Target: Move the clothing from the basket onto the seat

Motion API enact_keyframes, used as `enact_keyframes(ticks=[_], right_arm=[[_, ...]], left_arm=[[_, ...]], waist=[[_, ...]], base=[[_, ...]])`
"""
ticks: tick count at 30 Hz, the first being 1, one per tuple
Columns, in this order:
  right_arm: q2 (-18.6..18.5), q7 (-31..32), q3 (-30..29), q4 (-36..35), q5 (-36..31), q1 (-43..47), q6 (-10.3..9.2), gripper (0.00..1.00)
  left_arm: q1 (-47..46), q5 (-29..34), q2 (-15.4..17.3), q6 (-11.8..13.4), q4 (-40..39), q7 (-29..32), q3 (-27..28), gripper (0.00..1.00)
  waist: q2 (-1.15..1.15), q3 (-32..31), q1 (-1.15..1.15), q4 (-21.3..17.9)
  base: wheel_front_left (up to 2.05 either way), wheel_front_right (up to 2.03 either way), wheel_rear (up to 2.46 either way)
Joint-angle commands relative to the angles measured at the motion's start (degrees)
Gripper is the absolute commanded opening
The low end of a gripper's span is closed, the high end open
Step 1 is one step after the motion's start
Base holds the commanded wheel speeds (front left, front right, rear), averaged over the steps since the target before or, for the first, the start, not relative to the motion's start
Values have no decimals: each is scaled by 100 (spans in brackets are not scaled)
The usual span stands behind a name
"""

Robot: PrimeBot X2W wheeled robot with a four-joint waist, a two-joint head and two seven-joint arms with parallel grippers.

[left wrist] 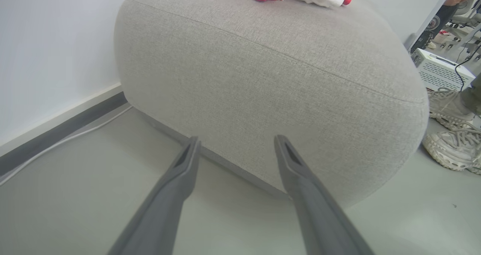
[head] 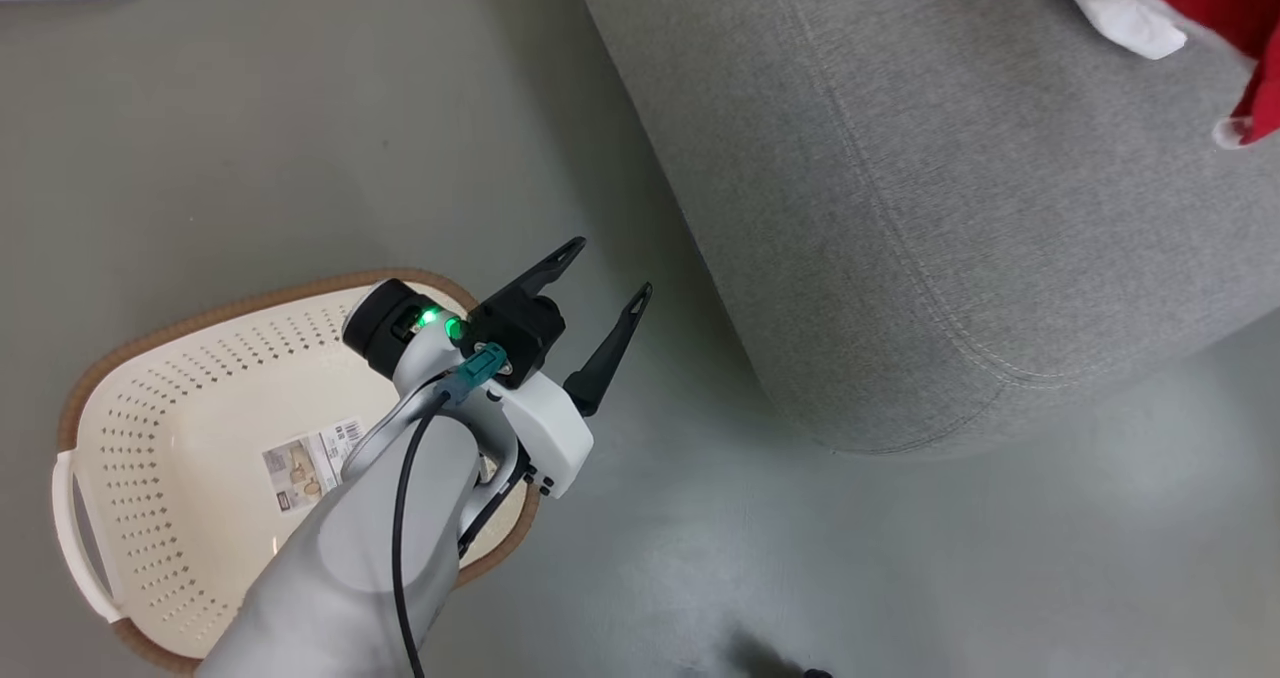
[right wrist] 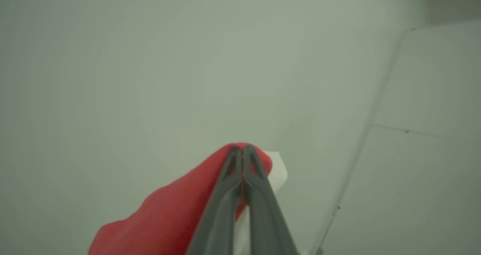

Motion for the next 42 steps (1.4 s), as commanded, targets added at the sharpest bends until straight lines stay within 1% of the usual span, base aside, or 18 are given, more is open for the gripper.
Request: enact_keyframes(ticks=[1,6,9,13,16,21,23,24,27,28,29,30,36,42], right_arm=[[-283,-31,-241,39,-107,-168,14,0],[-452,-31,-1011,568,-638,-672,14,0],[-349,-31,-1325,913,-850,-833,14,0],[-100,-31,-1457,1337,-973,-969,14,0],[100,-31,-1397,1533,-915,-929,14,0],[437,-31,-1019,1835,-589,-483,14,0],[504,-31,-781,1914,-444,-189,14,0],[504,-31,-781,1914,-444,-189,14,0],[537,-31,-485,1920,-184,271,14,0],[561,-31,-408,1884,-83,429,14,2],[581,-31,-347,1820,27,578,14,41],[594,-31,-315,1715,147,724,14,100],[692,-31,84,875,519,1684,14,100],[855,-31,479,2,698,2402,14,100]], left_arm=[[-187,52,7,-29,-128,-28,107,100],[-258,74,-12,-16,-131,-28,115,100],[-258,78,-23,-2,-122,-28,126,100],[-265,100,-16,15,-99,-28,140,100],[-279,112,-11,32,-116,-28,166,100],[-239,114,-33,37,-127,-28,189,100],[-216,99,-58,33,-122,-28,187,100],[-216,99,-58,33,-122,-28,187,100],[-191,63,-91,36,-140,-28,233,100],[-185,62,-99,46,-147,-28,250,100],[-176,56,-109,58,-158,-28,272,100],[-165,51,-118,66,-168,-28,292,100],[-49,20,-149,124,-287,-28,491,100],[186,-2,-128,315,-464,-28,902,100]], waist=[[0,209,0,199],[0,486,0,465],[0,627,0,621],[0,810,0,797],[0,914,0,916],[0,940,0,1053],[0,905,0,1097],[0,905,0,1097],[0,840,0,1134],[0,807,0,1147],[0,772,0,1156],[0,734,0,1166],[0,440,0,1205],[0,40,0,1284]], base=[[0,0,0],[0,0,0],[0,0,0],[0,0,0],[0,0,0],[0,0,0],[0,0,0],[0,0,0],[0,0,0],[0,0,0],[0,0,0],[0,0,0],[0,0,0],[0,0,0]])
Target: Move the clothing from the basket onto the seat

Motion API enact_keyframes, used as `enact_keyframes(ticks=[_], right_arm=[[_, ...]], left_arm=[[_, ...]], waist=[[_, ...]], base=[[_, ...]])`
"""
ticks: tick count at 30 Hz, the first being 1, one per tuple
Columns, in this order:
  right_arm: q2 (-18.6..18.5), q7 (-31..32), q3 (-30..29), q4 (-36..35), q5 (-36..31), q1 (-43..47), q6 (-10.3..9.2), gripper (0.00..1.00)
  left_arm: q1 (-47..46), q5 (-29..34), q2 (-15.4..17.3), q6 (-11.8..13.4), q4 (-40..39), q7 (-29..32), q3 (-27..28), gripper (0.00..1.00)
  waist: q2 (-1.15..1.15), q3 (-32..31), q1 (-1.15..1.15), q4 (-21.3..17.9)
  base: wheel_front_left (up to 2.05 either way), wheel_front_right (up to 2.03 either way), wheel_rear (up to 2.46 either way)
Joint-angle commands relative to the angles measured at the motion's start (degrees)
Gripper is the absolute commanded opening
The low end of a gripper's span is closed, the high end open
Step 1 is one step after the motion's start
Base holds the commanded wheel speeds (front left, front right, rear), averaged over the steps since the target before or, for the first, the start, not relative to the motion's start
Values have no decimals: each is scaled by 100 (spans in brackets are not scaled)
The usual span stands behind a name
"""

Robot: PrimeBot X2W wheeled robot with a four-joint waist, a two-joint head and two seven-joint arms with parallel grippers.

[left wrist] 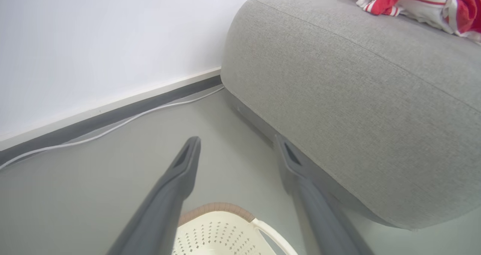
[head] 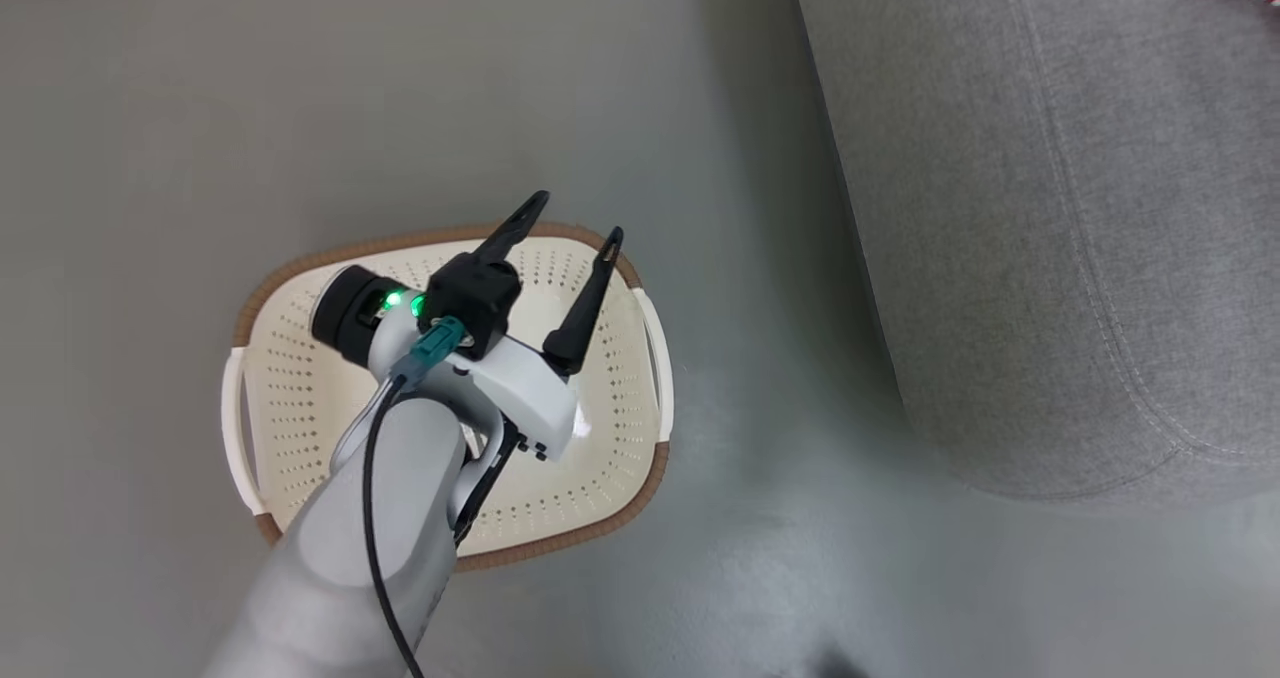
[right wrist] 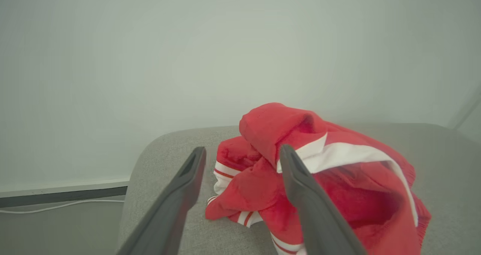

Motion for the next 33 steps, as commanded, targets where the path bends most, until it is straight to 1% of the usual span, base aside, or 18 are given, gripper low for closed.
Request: enact_keyframes(ticks=[1,7,15,25,33], right_arm=[[-105,-32,141,-324,74,322,16,100],[22,-32,528,-785,182,686,16,100],[278,-32,962,-886,345,1181,16,100],[692,-32,1205,-893,377,2158,16,100],[924,-32,1403,-902,230,2673,16,100]], left_arm=[[171,-42,60,66,-181,-28,267,100],[552,-107,82,196,-393,-28,856,100],[1250,-73,91,398,-594,-28,1746,100],[2136,23,2,392,-791,-28,2596,100],[2703,111,-37,421,-955,-28,3103,100]], waist=[[0,-234,0,81],[0,-728,0,328],[0,-1450,0,829],[0,-2265,0,1430],[0,-2635,0,1571]], base=[[0,0,0],[0,0,0],[0,0,0],[0,0,0],[0,0,0]])
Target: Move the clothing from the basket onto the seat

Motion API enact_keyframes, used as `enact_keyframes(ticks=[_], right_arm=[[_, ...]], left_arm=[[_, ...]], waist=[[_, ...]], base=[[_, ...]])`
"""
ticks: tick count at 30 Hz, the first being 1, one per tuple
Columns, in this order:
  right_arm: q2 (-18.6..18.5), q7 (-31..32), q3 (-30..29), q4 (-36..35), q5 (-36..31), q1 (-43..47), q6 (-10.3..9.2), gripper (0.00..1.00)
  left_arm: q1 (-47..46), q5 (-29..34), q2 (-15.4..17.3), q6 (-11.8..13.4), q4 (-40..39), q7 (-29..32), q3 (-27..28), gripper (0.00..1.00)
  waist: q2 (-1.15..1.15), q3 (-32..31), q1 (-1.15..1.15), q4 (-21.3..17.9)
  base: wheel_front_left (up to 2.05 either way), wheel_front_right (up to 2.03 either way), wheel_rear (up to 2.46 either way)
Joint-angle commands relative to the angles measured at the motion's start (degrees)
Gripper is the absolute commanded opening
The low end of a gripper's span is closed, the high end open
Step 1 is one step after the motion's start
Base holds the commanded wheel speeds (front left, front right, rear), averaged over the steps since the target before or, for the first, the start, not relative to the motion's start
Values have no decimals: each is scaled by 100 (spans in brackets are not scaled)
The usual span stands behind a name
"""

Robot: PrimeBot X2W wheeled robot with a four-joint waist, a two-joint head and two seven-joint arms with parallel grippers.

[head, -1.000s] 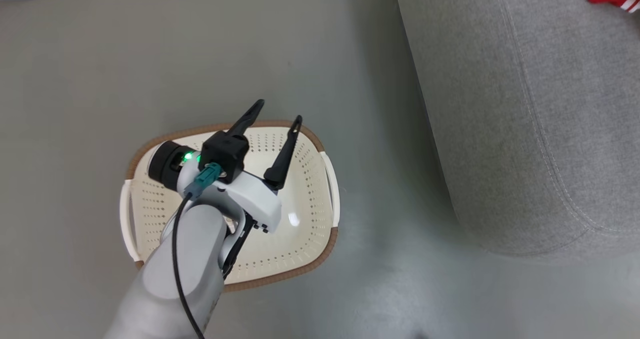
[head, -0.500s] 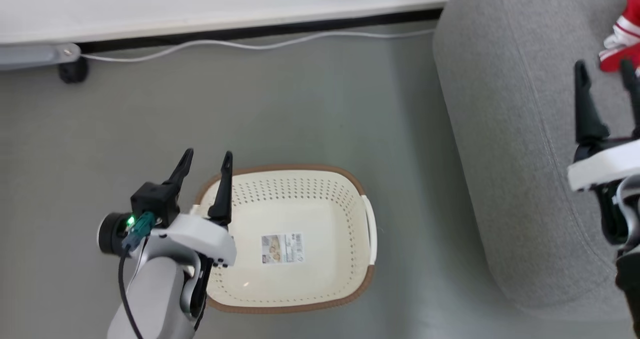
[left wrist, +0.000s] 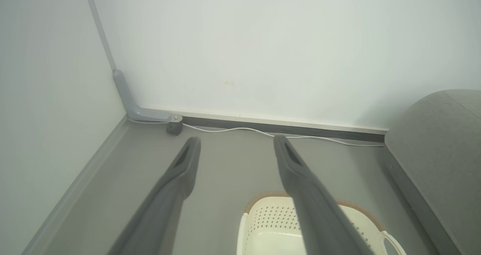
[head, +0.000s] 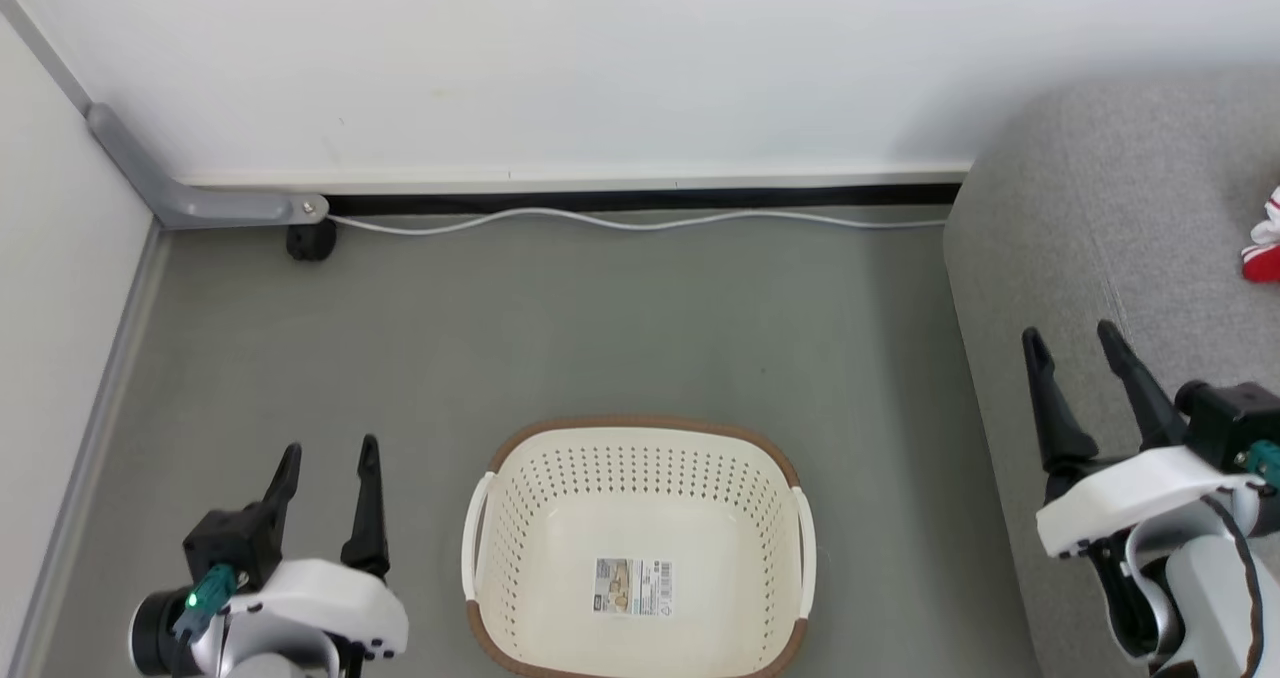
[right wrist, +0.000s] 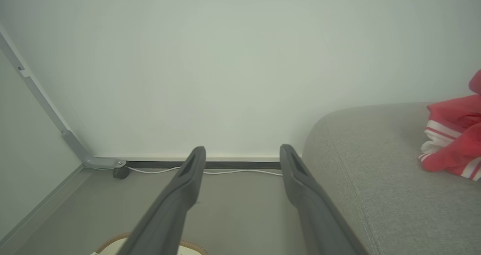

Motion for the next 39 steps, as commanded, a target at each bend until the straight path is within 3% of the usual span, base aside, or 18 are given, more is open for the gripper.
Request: enact_keyframes(ticks=[1,16,28,29,39], right_arm=[[-23,-34,76,-142,-55,87,16,100],[416,-34,-222,-547,-398,1044,16,100],[464,-34,-247,-692,-549,1091,16,100],[516,0,-366,-541,-505,1154,-1,0],[624,98,-406,-390,-158,1268,0,0]], left_arm=[[46,69,61,48,-184,-29,234,100],[827,-10,35,-278,-916,-29,479,100],[959,-169,34,-242,-1198,-29,255,100],[1023,-152,-18,-262,-1040,1,96,0],[1021,-505,-61,-281,-811,128,144,0]], waist=[[0,-146,0,76],[0,-536,0,-63],[0,-514,0,-241],[0,-514,0,-242],[0,-538,11,-237]], base=[[0,0,0],[0,0,0],[0,0,0],[0,0,0],[0,0,0]])
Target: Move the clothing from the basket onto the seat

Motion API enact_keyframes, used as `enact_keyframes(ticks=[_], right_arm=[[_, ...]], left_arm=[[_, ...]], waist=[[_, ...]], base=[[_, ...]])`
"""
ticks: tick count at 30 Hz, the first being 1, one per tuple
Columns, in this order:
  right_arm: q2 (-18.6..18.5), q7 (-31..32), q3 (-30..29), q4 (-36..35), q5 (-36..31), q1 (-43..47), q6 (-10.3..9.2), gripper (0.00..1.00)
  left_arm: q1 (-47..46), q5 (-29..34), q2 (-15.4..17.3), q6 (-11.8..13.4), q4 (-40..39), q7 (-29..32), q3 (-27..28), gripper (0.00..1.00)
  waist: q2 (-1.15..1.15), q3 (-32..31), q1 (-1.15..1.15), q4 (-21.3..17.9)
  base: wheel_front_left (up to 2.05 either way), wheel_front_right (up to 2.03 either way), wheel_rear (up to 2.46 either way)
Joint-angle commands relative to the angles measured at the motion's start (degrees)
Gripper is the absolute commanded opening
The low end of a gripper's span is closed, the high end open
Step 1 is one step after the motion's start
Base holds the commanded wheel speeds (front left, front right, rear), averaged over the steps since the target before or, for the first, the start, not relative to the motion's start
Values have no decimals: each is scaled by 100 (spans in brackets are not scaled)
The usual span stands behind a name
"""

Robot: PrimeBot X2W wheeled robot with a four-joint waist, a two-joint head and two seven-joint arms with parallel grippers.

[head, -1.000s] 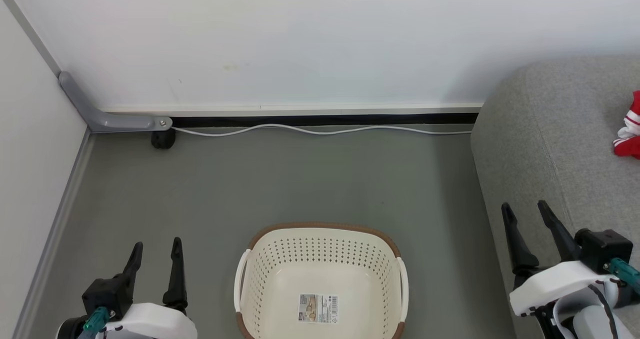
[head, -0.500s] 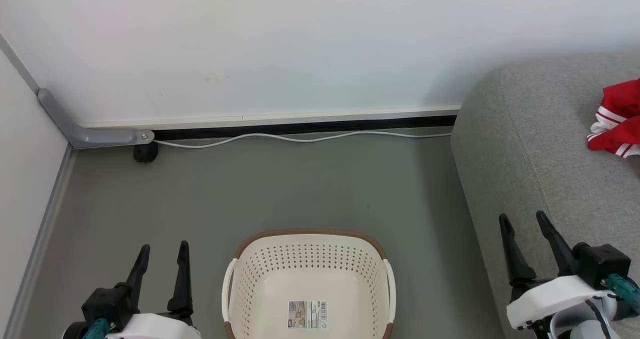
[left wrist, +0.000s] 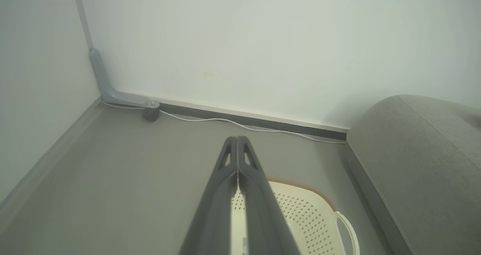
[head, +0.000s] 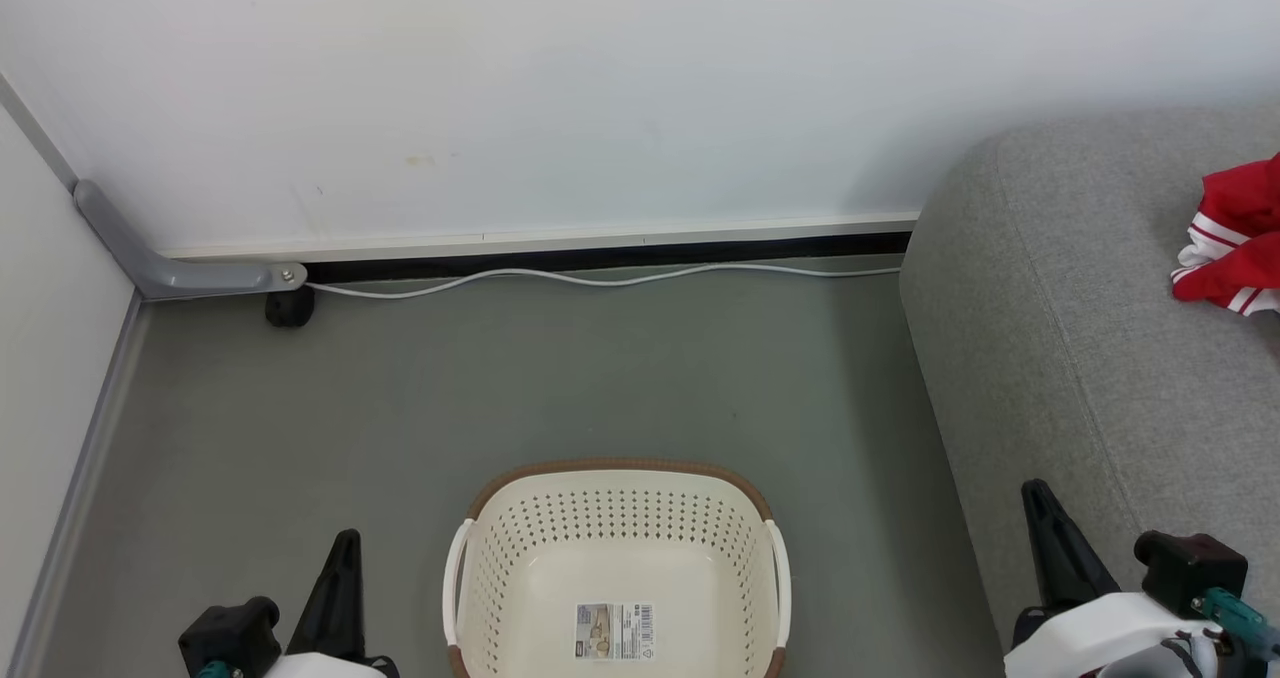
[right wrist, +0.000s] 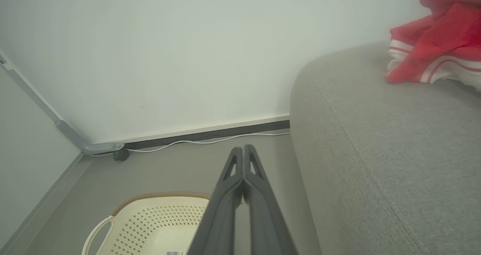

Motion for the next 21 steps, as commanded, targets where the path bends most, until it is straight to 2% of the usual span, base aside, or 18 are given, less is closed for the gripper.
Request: enact_keyframes(ticks=[1,6,21], right_arm=[[-54,53,-47,-173,126,-153,1,0],[-36,137,-98,-205,423,-153,2,0],[19,392,-255,-315,1320,-153,4,0]], left_arm=[[-136,-125,67,-20,-155,13,50,0],[-154,-439,71,-37,-182,86,63,0],[-228,-1385,83,-88,-256,331,129,0]], waist=[[0,-5,10,2],[0,-6,-2,6],[0,-40,-3,20]], base=[[0,0,0],[0,0,0],[0,0,0]])
